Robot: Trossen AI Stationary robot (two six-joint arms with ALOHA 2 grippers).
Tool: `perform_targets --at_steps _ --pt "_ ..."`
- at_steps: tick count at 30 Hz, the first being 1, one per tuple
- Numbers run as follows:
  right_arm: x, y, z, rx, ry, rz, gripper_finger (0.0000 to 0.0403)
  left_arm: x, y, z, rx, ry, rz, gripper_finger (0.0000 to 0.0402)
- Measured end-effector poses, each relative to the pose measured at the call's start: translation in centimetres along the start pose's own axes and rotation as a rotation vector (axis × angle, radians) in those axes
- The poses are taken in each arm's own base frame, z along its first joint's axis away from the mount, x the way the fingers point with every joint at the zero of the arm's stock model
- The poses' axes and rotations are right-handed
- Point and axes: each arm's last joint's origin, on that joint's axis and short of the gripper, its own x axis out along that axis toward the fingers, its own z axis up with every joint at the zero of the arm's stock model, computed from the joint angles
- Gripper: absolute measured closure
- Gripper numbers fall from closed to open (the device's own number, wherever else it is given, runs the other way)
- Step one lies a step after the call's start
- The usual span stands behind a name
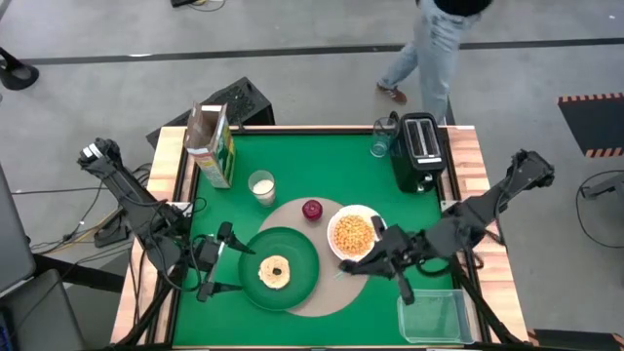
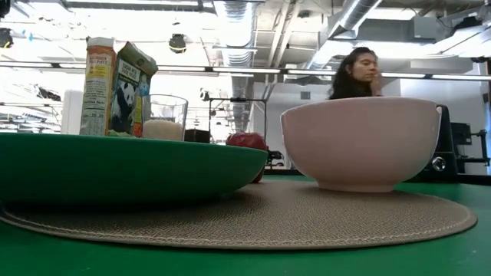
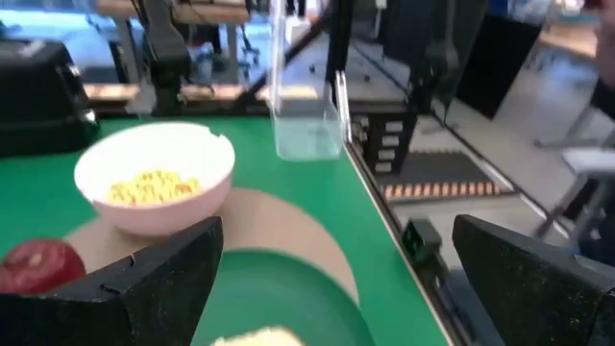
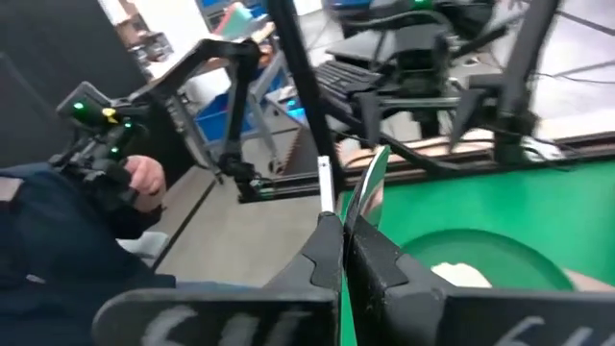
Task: Arrange a breakfast setting
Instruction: Put the white green spoon to the right of the white bowl on the table
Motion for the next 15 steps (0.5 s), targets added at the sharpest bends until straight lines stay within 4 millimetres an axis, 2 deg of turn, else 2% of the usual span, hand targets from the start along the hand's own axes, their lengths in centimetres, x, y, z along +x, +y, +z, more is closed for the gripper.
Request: perform_targets --at_steps 8,15 --pt "3.7 0.5 -1.9 -0.019 -0.011 0.008 0.0381 3.1 -1.2 0.2 -0.027 -0.122 0.005 0.0003" --pt "6.1 0.5 -2.7 -0.051 -0.052 0.032 0.0382 6.6 -1.7 -0.9 -0.062 -0.194 0.09 0.0003"
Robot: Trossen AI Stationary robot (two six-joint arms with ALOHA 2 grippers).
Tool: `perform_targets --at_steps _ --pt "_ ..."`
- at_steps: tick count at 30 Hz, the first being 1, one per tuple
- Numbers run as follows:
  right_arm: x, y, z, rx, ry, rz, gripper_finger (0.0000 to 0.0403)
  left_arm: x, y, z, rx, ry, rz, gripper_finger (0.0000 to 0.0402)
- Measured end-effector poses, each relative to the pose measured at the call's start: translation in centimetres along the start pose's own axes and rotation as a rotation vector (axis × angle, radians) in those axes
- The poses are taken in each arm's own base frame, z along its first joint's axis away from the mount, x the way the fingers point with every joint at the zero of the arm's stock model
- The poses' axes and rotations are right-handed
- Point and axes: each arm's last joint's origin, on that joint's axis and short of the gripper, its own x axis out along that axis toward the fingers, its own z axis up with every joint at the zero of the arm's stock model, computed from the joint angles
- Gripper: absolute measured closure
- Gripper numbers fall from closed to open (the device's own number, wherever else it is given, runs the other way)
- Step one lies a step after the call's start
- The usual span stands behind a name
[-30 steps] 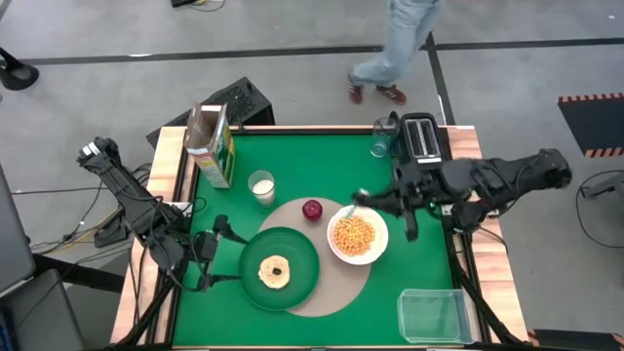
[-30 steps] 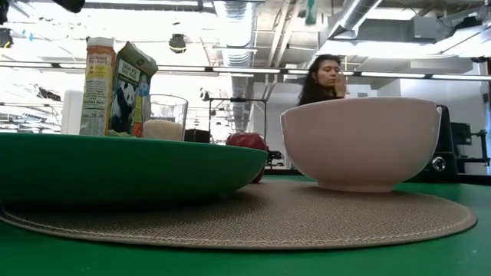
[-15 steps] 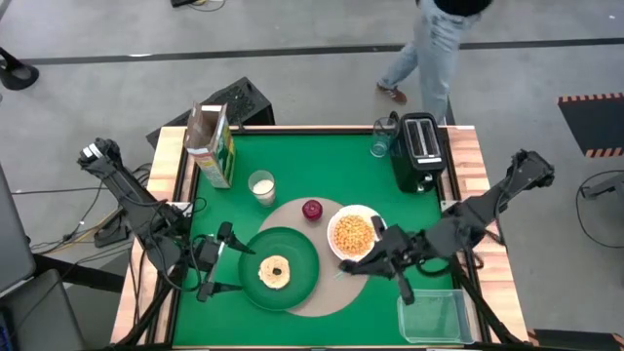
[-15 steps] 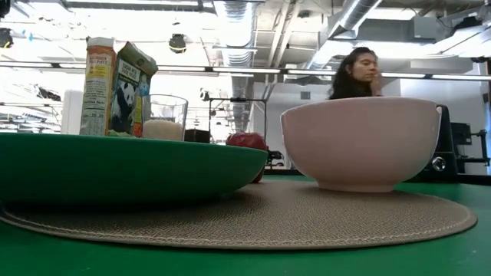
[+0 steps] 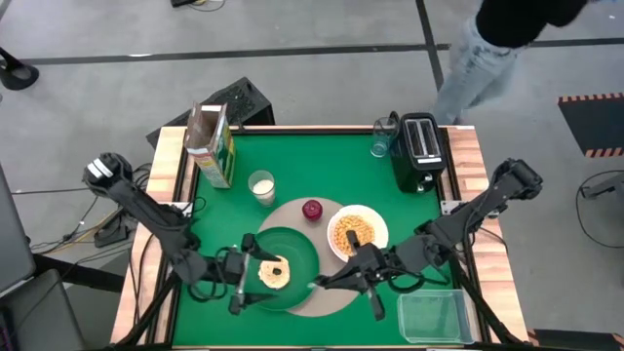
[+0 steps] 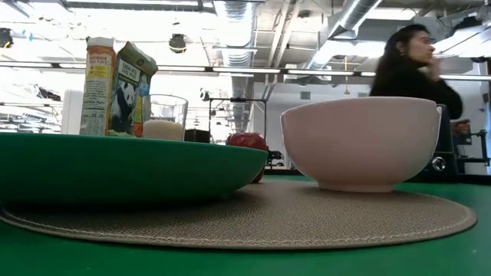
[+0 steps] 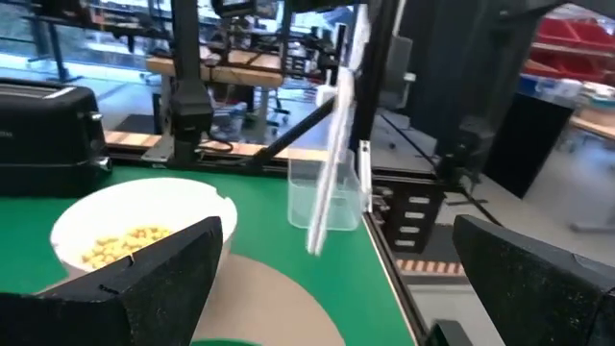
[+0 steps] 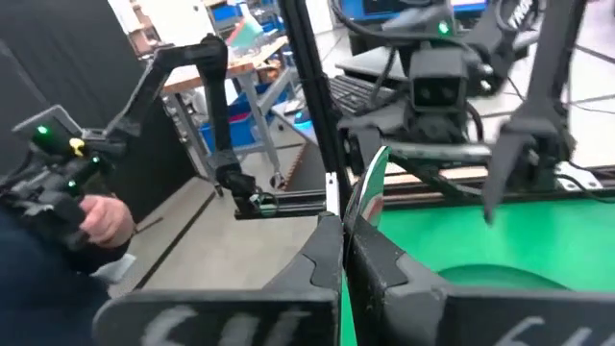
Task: Arrange a breakfast setting
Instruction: Put the white green spoon to the right of the white bowl on the table
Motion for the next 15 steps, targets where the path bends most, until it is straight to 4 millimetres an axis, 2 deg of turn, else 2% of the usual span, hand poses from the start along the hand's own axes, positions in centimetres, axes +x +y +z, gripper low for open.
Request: perform_targets --at_steps 10,15 --pt "3.1 -0.6 -1.9 -0.003 -0.007 0.065 0.0382 6.2 -0.8 -1.4 0.012 0.038 0.011 0.0003" --pt "3.7 -1.0 -2.3 -0.008 0.002 0.069 0.0382 8.6 -1.4 -1.8 0.023 0.079 -0.034 0.0013"
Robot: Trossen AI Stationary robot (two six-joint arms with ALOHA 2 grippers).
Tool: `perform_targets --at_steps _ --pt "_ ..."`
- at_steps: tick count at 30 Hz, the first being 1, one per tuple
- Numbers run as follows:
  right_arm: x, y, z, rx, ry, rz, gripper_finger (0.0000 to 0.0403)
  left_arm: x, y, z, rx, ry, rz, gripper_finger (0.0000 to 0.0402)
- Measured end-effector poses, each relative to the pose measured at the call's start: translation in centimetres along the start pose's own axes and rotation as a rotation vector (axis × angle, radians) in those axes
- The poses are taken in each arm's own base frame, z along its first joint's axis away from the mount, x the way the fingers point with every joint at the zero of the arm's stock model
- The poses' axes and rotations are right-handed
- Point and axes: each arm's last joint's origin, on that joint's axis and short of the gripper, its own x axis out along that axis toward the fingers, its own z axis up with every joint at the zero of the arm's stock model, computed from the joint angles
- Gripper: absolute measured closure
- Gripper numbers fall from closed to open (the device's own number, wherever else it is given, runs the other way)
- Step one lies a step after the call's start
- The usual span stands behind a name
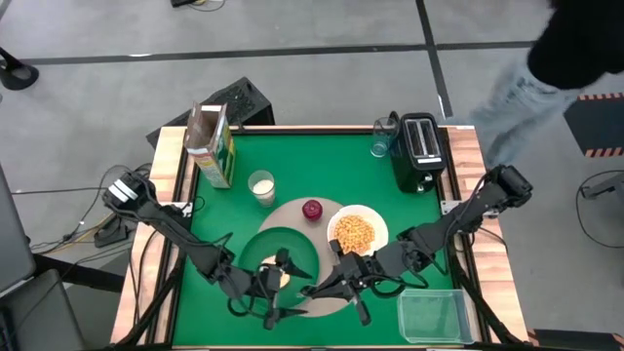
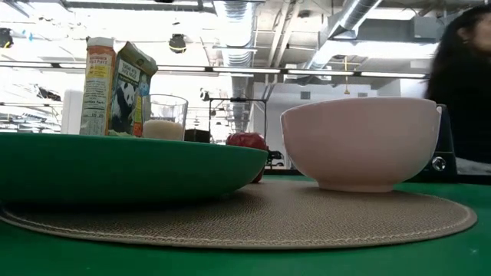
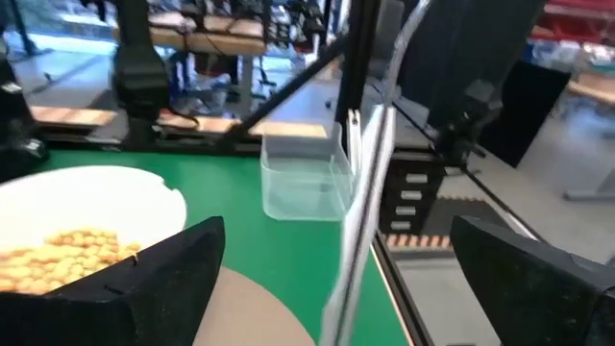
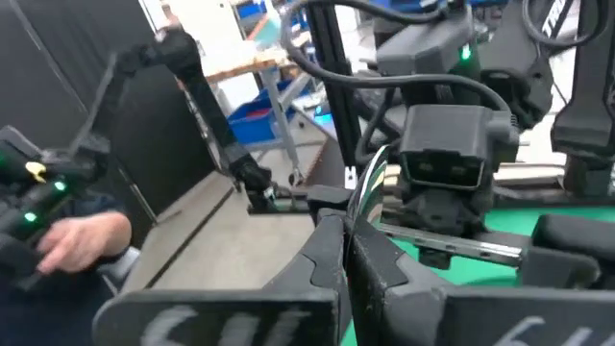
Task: Arrange a breakfast setting
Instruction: Put the white green spoon to the right of the white bowl on the table
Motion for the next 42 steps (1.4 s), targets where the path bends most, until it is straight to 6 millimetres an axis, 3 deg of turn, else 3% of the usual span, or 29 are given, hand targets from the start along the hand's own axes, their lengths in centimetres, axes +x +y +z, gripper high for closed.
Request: perform_targets --at_steps 5,17,26,37,42 --pt "0.0 0.1 -0.1 -0.002 0.007 0.004 0.0382 0.5 -0.2 -0.1 0.015 0.036 -0.003 0.0064" --pt "-0.1 0.2 -0.1 -0.021 0.013 0.008 0.0382 0.5 -0.2 -0.3 0.032 0.066 0.005 0.0263" --pt "-0.1 0.2 -0.2 -0.018 0.015 0.006 0.038 0.4 -0.2 -0.4 0.061 0.069 0.002 0.0383" --pt "0.0 -0.6 0.1 0.03 0.011 -0.018 0.036 0.3 -0.2 -0.3 0.058 0.08 -0.014 0.0383" --pt "-0.3 -0.1 0.0 0.022 0.017 -0.022 0.0343 -0.8 -0.3 -0.1 0.068 0.12 0.087 0.0382"
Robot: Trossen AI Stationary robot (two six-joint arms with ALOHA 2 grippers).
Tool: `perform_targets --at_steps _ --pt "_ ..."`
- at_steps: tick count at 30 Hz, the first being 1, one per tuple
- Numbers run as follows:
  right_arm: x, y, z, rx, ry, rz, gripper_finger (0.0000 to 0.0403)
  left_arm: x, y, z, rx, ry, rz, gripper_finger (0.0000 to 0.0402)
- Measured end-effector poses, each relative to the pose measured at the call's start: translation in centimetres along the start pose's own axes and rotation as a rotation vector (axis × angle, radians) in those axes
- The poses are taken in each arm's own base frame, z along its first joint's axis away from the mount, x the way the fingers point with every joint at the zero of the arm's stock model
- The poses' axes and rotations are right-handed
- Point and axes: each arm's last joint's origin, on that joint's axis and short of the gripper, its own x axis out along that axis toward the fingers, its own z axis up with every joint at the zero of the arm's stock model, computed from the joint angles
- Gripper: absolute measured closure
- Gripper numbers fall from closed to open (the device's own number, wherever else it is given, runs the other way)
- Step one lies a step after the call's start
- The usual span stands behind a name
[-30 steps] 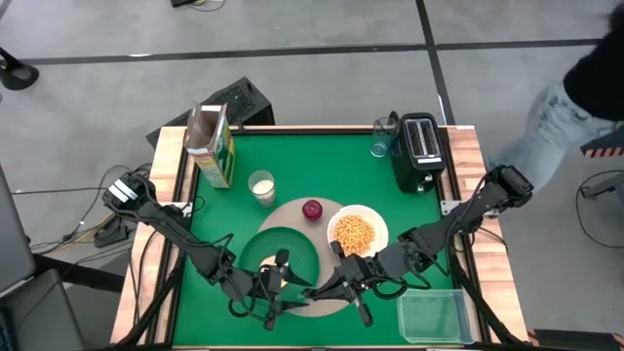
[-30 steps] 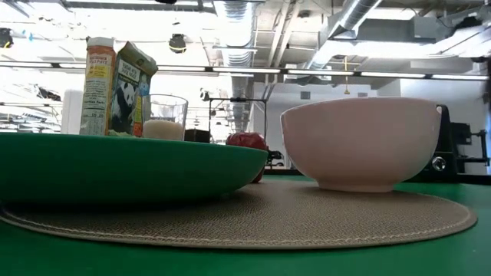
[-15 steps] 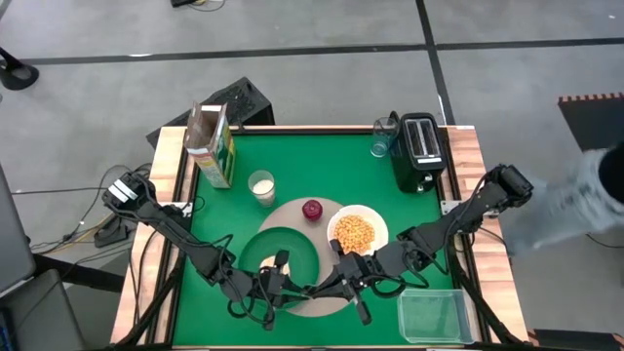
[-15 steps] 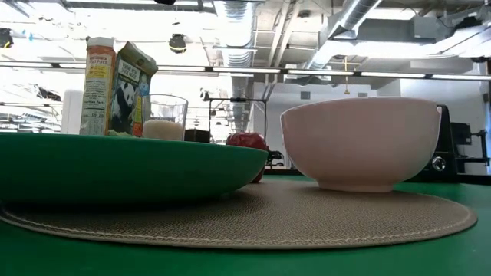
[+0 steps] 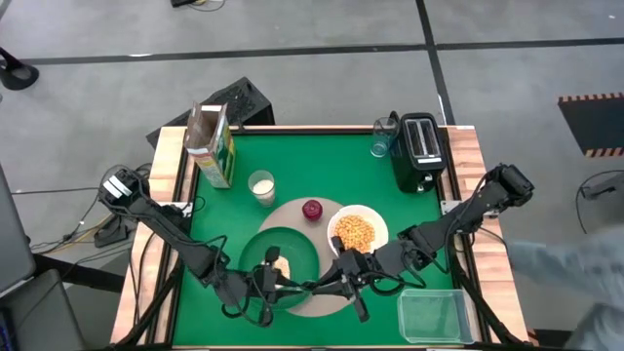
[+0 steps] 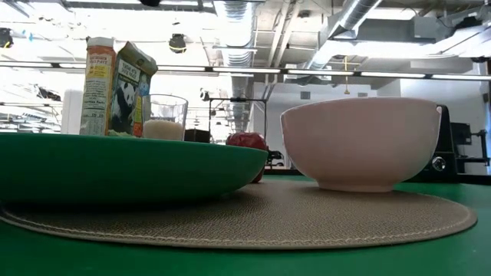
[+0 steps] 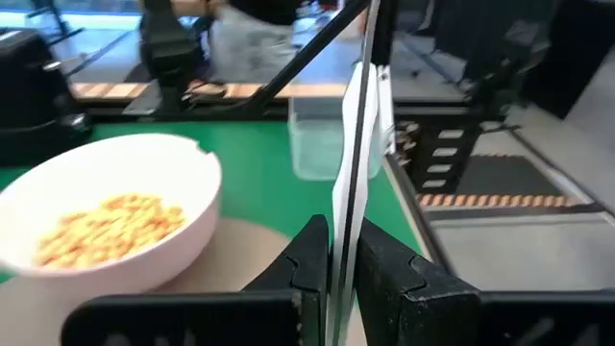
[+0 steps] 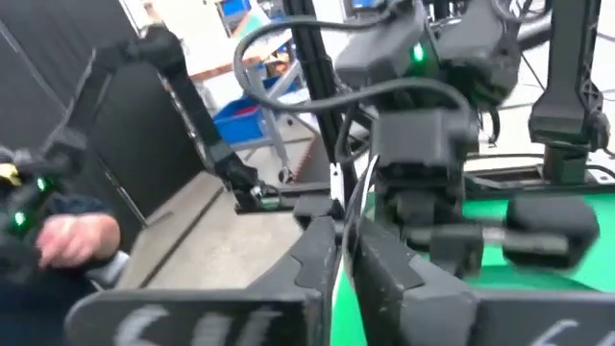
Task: Arrange a breakfast setting
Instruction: Put the white green spoon to the right of the white bowl on the table
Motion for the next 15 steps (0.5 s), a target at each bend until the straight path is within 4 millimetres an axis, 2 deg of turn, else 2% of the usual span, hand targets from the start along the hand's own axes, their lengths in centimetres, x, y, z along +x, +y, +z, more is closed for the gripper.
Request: perform_targets --at_steps 5,10,15 --pt "-0.3 0.5 -1.1 -0.015 0.063 -0.106 0.0297 -1.0 0.0 -0.4 -0.004 0.028 0.13 0.0382" --pt "-0.4 0.4 -2.3 -0.009 0.121 -0.221 0.0234 -1.1 0.3 -0.9 -0.032 0.047 0.215 0.0382" --pt "-0.9 0.6 -2.3 -0.016 0.138 -0.249 0.0189 -1.2 0.5 -0.9 -0.035 0.041 0.259 0.0382"
